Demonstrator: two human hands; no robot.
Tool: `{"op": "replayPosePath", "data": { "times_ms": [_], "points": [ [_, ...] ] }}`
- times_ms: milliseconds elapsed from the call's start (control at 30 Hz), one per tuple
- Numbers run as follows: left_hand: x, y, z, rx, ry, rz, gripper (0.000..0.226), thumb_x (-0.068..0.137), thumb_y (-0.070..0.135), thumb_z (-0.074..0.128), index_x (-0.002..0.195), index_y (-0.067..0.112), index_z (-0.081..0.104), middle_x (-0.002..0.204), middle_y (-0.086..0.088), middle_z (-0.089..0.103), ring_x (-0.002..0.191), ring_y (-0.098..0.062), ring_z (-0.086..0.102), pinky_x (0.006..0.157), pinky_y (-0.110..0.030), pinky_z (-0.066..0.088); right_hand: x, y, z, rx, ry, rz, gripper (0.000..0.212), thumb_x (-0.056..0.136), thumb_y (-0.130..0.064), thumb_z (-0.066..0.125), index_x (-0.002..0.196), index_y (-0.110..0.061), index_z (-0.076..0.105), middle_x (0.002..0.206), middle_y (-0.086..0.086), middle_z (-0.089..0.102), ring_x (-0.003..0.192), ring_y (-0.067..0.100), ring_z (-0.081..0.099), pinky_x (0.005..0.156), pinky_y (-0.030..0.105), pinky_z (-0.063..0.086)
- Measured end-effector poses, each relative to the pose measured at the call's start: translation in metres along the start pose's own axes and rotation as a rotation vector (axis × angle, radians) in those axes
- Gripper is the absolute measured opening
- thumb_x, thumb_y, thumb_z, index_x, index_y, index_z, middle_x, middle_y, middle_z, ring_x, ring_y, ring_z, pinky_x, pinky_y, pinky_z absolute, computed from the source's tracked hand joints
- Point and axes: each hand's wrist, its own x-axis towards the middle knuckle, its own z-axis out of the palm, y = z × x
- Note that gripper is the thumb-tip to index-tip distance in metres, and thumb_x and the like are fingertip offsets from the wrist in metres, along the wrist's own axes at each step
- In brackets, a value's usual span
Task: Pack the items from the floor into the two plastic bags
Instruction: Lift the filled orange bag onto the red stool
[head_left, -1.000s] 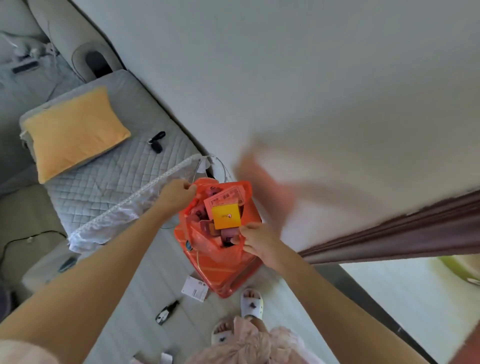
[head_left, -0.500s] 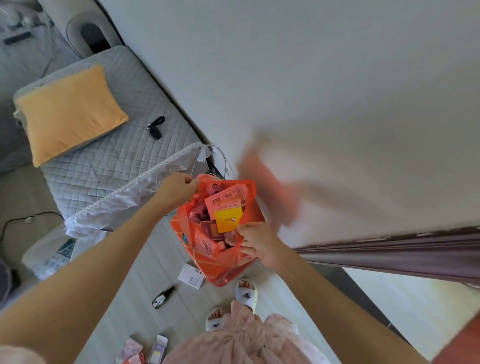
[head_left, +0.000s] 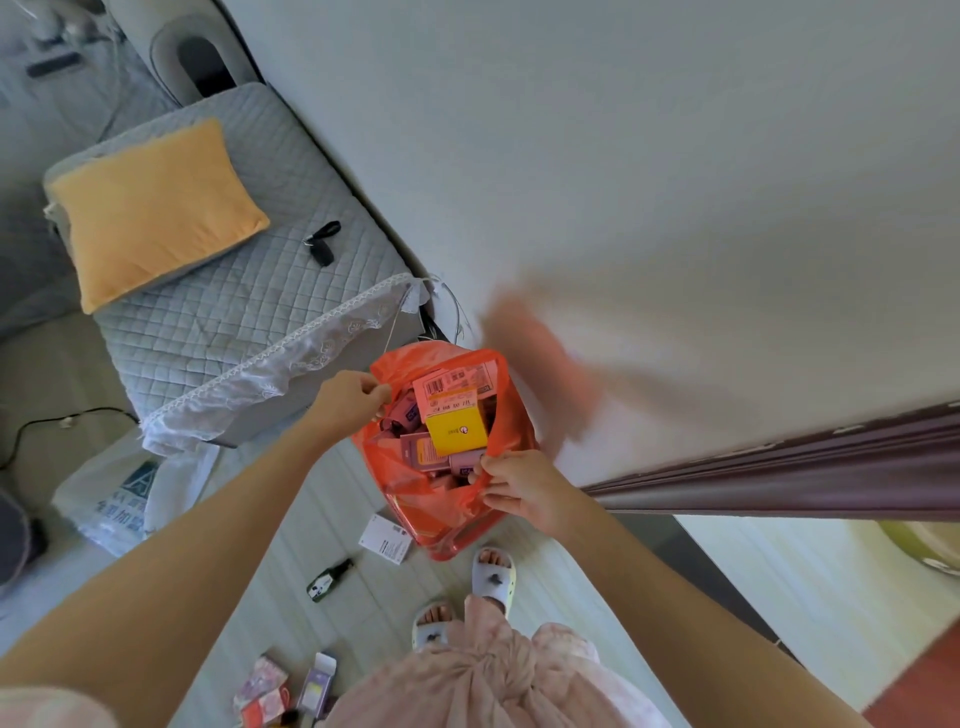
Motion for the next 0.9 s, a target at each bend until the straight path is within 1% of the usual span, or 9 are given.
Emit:
{"op": "replayPosePath", "data": {
  "times_ms": [100,200,333,433,500,567,667,767,900],
  "points": [
    [-0.004,-0.003,0.005,0.002,0.012,-0.002,0.021,0.089,0.016,0.053,0.079,0.004,0.066,0.089,-0.016,0.07,0.089,-0.03,0.064,0.086,-0.038,0.05,0.001,0.008,0.004,0.014,-0.003,0.003,0.012,0.093,-0.012,0.051,0.083,-0.01,0.056,0.086,0.006,0.062,0.093,0.021,0.057,0.082,0.029,0.05],
    [-0.008,-0.011,0.009,0.0,0.017,-0.01,0.02,0.088,0.014,0.054,0.087,-0.002,0.066,0.093,-0.019,0.069,0.092,-0.031,0.063,0.083,-0.035,0.047,0.0,0.015,0.009,0.001,0.002,-0.003,0.006,0.092,-0.013,0.053,0.087,-0.01,0.056,0.099,0.008,0.063,0.097,0.021,0.058,0.088,0.032,0.048],
    [-0.012,-0.027,0.01,0.016,0.048,-0.006,0.019,0.089,0.014,0.054,0.092,-0.001,0.065,0.096,-0.017,0.067,0.085,-0.028,0.058,0.074,-0.03,0.041,0.0,0.027,0.02,0.002,0.036,0.009,0.013,0.091,-0.011,0.056,0.078,-0.013,0.054,0.102,0.009,0.062,0.095,0.021,0.057,0.088,0.033,0.045],
    [-0.012,-0.038,0.008,0.014,0.06,0.021,0.019,0.089,0.014,0.054,0.095,0.0,0.064,0.096,-0.017,0.066,0.083,-0.024,0.056,0.075,-0.028,0.039,0.002,0.034,0.03,0.004,0.073,-0.019,0.014,0.09,-0.01,0.057,0.077,-0.013,0.056,0.1,0.011,0.062,0.093,0.021,0.057,0.084,0.03,0.047],
    [-0.012,-0.043,0.007,0.026,0.036,0.054,0.02,0.089,0.012,0.053,0.096,-0.002,0.064,0.095,-0.018,0.065,0.082,-0.022,0.054,0.077,-0.03,0.04,0.003,0.037,0.037,0.022,0.109,-0.033,0.014,0.09,-0.009,0.057,0.076,-0.012,0.057,0.099,0.012,0.063,0.091,0.021,0.058,0.077,0.026,0.048],
    [-0.013,-0.045,0.006,0.04,0.006,0.08,0.021,0.089,0.011,0.052,0.1,-0.002,0.064,0.096,-0.017,0.064,0.083,-0.023,0.054,0.076,-0.029,0.04,0.005,0.04,0.045,0.041,0.151,-0.034,0.015,0.09,-0.009,0.056,0.076,-0.012,0.057,0.098,0.012,0.062,0.09,0.022,0.058,0.076,0.026,0.048],
    [-0.014,-0.051,0.003,0.028,-0.012,0.107,0.026,0.088,0.009,0.053,0.111,0.001,0.061,0.109,-0.015,0.064,0.098,-0.027,0.058,0.082,-0.028,0.041,0.009,0.046,0.058,0.048,0.227,-0.032,0.021,0.089,-0.008,0.057,0.069,-0.012,0.057,0.094,0.013,0.061,0.086,0.023,0.055,0.084,0.034,0.048],
    [-0.012,-0.057,-0.002,0.044,-0.04,0.14,0.033,0.088,0.01,0.055,0.12,0.002,0.057,0.12,-0.014,0.061,0.109,-0.026,0.056,0.091,-0.031,0.04,0.013,0.052,0.07,0.063,0.293,-0.051,0.025,0.088,-0.007,0.057,0.063,-0.013,0.056,0.09,0.016,0.061,0.082,0.023,0.052,0.083,0.036,0.047],
    [-0.013,-0.063,-0.008,0.075,-0.066,0.164,0.036,0.087,0.007,0.055,0.122,0.002,0.056,0.121,-0.015,0.06,0.11,-0.027,0.055,0.093,-0.033,0.041,0.008,0.059,0.085,0.021,0.348,-0.103,0.026,0.086,-0.008,0.058,0.062,-0.016,0.058,0.104,0.028,0.065,0.09,0.032,0.061,0.096,0.047,0.046]
  ]
}}
